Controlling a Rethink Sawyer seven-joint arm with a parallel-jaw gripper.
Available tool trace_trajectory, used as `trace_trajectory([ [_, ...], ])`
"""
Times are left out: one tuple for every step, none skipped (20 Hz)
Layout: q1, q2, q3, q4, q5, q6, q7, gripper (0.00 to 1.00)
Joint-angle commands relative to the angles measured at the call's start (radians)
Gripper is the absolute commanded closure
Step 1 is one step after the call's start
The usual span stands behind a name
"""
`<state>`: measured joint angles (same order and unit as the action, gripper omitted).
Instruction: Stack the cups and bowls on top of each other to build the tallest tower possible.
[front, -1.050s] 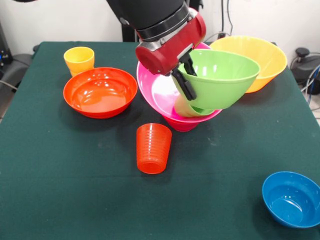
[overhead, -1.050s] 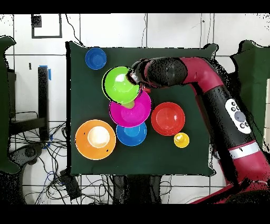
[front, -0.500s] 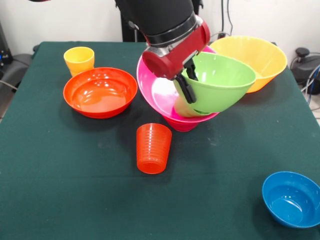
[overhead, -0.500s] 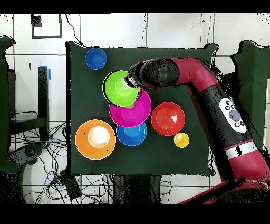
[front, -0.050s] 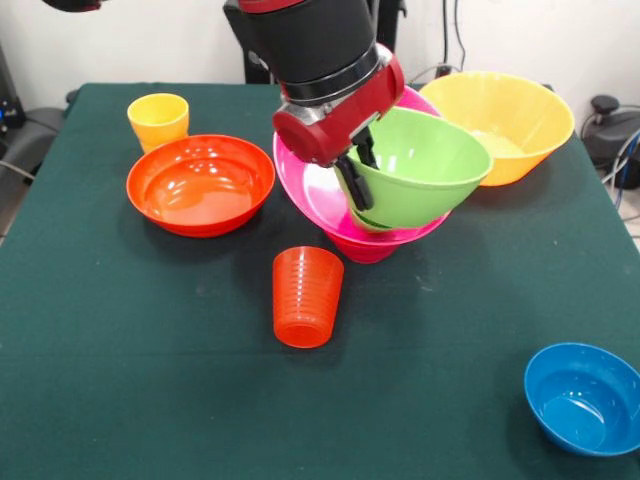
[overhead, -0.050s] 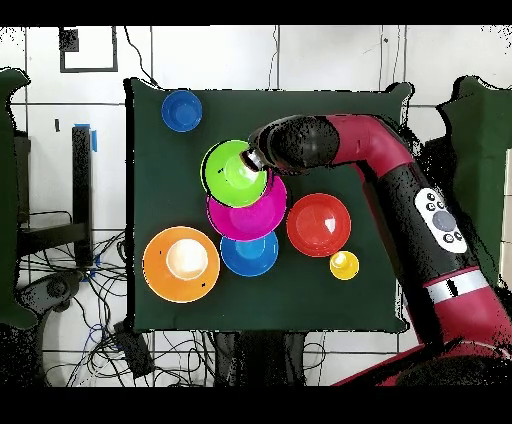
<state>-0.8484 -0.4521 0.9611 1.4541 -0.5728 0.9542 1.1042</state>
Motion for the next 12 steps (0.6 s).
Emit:
trace_trajectory([
  [-0.007,0.016,-0.082,0.032,-0.029,0.027,-0.093,1.00],
  [-0.012,0.015,-0.078,0.038,-0.027,0.021,-0.094,1.00],
  [-0.018,0.018,-0.072,0.043,-0.024,0.017,-0.100,1.00],
  [-0.021,0.019,-0.068,0.047,-0.021,0.019,-0.105,1.00],
  [-0.024,0.020,-0.065,0.052,-0.020,0.016,-0.106,1.00],
  [-0.027,0.021,-0.062,0.057,-0.019,0.012,-0.107,1.00],
  [-0.030,0.023,-0.057,0.061,-0.016,0.009,-0.111,1.00],
  [-0.033,0.025,-0.053,0.065,-0.015,0.006,-0.113,1.00],
  [-0.036,0.027,-0.050,0.069,-0.014,0.003,-0.115,1.00],
  [-0.040,0.028,-0.047,0.075,-0.013,0.002,-0.116,1.00],
  [-0.043,0.028,-0.044,0.080,-0.012,0.000,-0.117,1.00],
  [-0.046,0.027,-0.042,0.086,-0.011,-0.001,-0.117,1.00],
])
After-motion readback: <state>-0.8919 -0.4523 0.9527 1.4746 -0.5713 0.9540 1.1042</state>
